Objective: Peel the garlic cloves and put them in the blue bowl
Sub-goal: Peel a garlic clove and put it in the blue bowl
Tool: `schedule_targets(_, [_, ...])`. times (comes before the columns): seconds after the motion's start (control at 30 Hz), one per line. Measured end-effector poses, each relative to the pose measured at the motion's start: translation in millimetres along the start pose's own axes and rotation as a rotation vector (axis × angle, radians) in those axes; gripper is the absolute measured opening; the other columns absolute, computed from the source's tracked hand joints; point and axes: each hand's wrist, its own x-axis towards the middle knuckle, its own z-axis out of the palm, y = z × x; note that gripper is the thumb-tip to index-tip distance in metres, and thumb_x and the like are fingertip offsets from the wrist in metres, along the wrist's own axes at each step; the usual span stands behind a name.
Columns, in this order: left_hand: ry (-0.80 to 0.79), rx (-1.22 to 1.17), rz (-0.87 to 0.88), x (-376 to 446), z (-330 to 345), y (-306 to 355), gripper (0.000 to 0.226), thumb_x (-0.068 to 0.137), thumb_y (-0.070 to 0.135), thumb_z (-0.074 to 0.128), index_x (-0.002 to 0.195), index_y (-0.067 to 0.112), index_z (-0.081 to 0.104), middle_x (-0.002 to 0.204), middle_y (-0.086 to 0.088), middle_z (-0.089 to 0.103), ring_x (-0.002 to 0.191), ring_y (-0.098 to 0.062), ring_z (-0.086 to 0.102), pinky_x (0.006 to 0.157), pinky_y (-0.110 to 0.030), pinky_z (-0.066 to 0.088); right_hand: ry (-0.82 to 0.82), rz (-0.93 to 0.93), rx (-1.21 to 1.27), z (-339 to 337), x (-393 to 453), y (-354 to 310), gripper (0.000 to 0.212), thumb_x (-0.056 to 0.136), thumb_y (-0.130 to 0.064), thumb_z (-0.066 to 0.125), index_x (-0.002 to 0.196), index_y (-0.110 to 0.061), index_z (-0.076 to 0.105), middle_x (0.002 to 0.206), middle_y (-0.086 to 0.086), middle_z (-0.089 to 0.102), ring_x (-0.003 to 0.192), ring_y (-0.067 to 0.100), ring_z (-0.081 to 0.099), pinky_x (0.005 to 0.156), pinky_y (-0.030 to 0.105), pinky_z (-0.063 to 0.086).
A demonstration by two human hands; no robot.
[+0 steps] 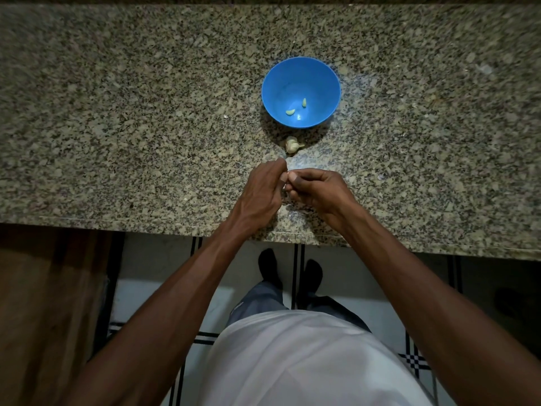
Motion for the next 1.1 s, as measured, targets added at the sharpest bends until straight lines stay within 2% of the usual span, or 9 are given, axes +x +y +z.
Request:
schedule_targets(0.1, [0.016,-0.049,-0.033,1,-2,7,0.022,0.106,0.005,0.047,0.088,0.015,0.040,0.075,-0.001,0.042,0.068,-0.013,0.031,0.060,-0.031,0.027,0.031,-0.007,-0.018,3,1,1,0.015,0.091,-0.009,0.080,0.103,0.000,0.080,0.085,0.011,0.077,0.077,0.018,0.069,0.083,0.035,0.056])
schedule_targets(0.27, [0.054,-0.097,-0.166,4,2,15,0.016,0.111,0.018,0.040,0.095,0.017,0.041,0.076,0.002,0.044,0.065,-0.013,0.036,0.058,-0.035,0.032,0.121,-0.190,-0.094,11,-2,1,0.009,0.091,-0.005,0.079,0.099,0.000,0.079,0.079,0.006,0.078,0.068,0.011,0.072,0.071,0.025,0.059])
schedule_targets(0.43, [0.042,-0.155,-0.316,4,5,26,0.023,0.115,0.027,0.033,0.097,0.016,0.042,0.070,0.006,0.046,0.053,-0.003,0.037,0.050,-0.025,0.029,0.174,-0.329,-0.247,11,-3,0,0.013,0.090,-0.006,0.081,0.100,0.003,0.079,0.087,0.010,0.080,0.074,0.017,0.077,0.072,0.028,0.061])
schedule_targets(0.6, [-0.022,-0.260,-0.489,7,4,37,0.030,0.115,0.030,0.031,0.094,0.013,0.044,0.078,0.002,0.050,0.065,-0.010,0.040,0.059,-0.031,0.033,0.217,-0.413,-0.392,10,-1,1,0.004,0.090,-0.011,0.082,0.094,-0.009,0.083,0.080,0.000,0.080,0.074,0.017,0.078,0.068,0.027,0.062])
schedule_targets(0.73, [-0.088,-0.376,-0.605,8,5,31,0.035,0.114,0.035,0.033,0.098,0.013,0.055,0.099,-0.007,0.065,0.091,-0.026,0.064,0.074,-0.040,0.051,0.211,-0.450,-0.490,7,0,5,0.006,0.091,-0.012,0.081,0.096,-0.010,0.083,0.082,-0.003,0.080,0.076,0.011,0.078,0.069,0.028,0.063])
schedule_targets(0.77, [-0.107,-0.424,-0.641,8,6,29,0.034,0.113,0.036,0.034,0.098,0.015,0.057,0.099,-0.008,0.067,0.091,-0.028,0.065,0.072,-0.040,0.051,0.211,-0.463,-0.526,6,0,5,0.006,0.091,-0.012,0.080,0.097,-0.010,0.083,0.084,-0.003,0.080,0.077,0.009,0.078,0.071,0.028,0.064])
schedule_targets(0.87, [-0.133,-0.577,-0.748,10,8,24,0.027,0.111,0.029,0.040,0.091,0.018,0.054,0.073,0.003,0.053,0.063,-0.015,0.046,0.057,-0.031,0.037,0.202,-0.487,-0.588,3,-1,6,0.007,0.091,-0.012,0.079,0.097,-0.012,0.082,0.086,-0.004,0.080,0.078,0.006,0.076,0.072,0.026,0.064])
schedule_targets(0.97, [-0.153,-0.759,-0.817,11,11,21,0.021,0.110,0.019,0.041,0.090,0.017,0.048,0.063,0.007,0.041,0.055,-0.010,0.032,0.053,-0.030,0.027,0.165,-0.480,-0.604,-2,0,6,0.006,0.091,-0.011,0.078,0.095,-0.016,0.082,0.086,-0.006,0.079,0.079,0.005,0.076,0.074,0.026,0.063])
schedule_targets(1.1, [-0.159,-0.906,-0.867,11,10,22,0.026,0.113,0.017,0.037,0.088,0.018,0.045,0.058,0.010,0.037,0.051,-0.008,0.028,0.055,-0.029,0.022,0.121,-0.416,-0.479,-6,1,9,0.007,0.091,-0.008,0.078,0.096,-0.012,0.081,0.088,-0.001,0.080,0.085,0.015,0.077,0.081,0.036,0.064])
